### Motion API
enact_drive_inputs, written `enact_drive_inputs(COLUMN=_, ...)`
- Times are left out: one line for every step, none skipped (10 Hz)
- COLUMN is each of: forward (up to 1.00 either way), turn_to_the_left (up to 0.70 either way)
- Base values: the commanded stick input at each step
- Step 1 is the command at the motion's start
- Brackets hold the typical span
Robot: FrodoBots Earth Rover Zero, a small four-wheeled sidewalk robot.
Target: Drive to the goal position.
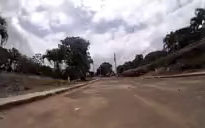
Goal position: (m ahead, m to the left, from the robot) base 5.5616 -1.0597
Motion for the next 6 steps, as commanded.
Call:
enact_drive_inputs(forward=0.85, turn_to_the_left=0.0)
enact_drive_inputs(forward=0.85, turn_to_the_left=0.0)
enact_drive_inputs(forward=0.85, turn_to_the_left=0.0)
enact_drive_inputs(forward=0.85, turn_to_the_left=0.0)
enact_drive_inputs(forward=0.85, turn_to_the_left=0.0)
enact_drive_inputs(forward=0.85, turn_to_the_left=0.0)
